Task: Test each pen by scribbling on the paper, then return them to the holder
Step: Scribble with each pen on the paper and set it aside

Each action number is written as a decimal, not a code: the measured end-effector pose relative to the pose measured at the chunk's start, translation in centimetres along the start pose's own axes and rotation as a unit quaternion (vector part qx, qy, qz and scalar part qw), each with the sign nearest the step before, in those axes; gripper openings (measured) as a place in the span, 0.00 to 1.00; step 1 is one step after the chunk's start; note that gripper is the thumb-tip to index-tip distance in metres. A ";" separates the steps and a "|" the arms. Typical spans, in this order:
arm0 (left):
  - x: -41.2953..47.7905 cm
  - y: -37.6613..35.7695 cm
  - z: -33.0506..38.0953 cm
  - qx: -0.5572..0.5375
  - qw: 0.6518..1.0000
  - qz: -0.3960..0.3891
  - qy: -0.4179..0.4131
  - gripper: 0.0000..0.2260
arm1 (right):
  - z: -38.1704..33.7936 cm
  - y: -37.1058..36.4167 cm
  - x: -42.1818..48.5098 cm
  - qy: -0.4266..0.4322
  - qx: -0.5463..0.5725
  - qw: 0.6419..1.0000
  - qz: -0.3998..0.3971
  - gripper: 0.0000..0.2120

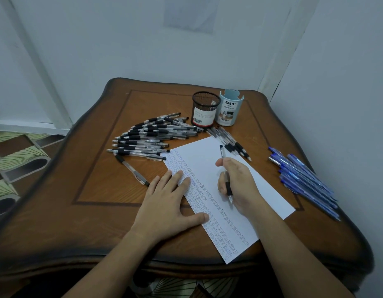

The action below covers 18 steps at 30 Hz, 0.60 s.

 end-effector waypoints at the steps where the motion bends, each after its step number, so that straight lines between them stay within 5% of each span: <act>1: 0.0 0.0 0.0 -0.001 1.000 0.000 -0.001 0.51 | 0.0 0.0 0.0 -0.005 0.001 1.000 -0.001 0.17; 7: -0.1 0.1 0.0 -0.009 1.000 0.003 -0.006 0.49 | -0.4 0.3 1.3 -0.070 0.050 0.996 -0.024 0.14; 11: -0.2 0.3 0.0 -0.012 1.000 -0.006 -0.005 0.46 | -2.5 1.8 4.3 -0.050 -0.089 0.995 -0.008 0.12; 15: -0.2 0.4 0.0 -0.017 1.000 -0.010 -0.006 0.46 | -5.6 4.1 8.0 0.053 -0.218 0.972 0.075 0.10; 18: -0.2 0.4 -0.1 -0.027 1.000 -0.005 -0.006 0.45 | -5.9 6.1 10.7 0.054 -0.277 0.950 0.131 0.09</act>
Point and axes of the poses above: each hand's wrist, its own x-axis towards the middle knuckle, its own y-axis out of the back of the hand, z = x × y, the point moved 4 cm from there along x, towards the middle knuckle, and after that the axes turned 7 degrees about x, right-handed, at the moved point
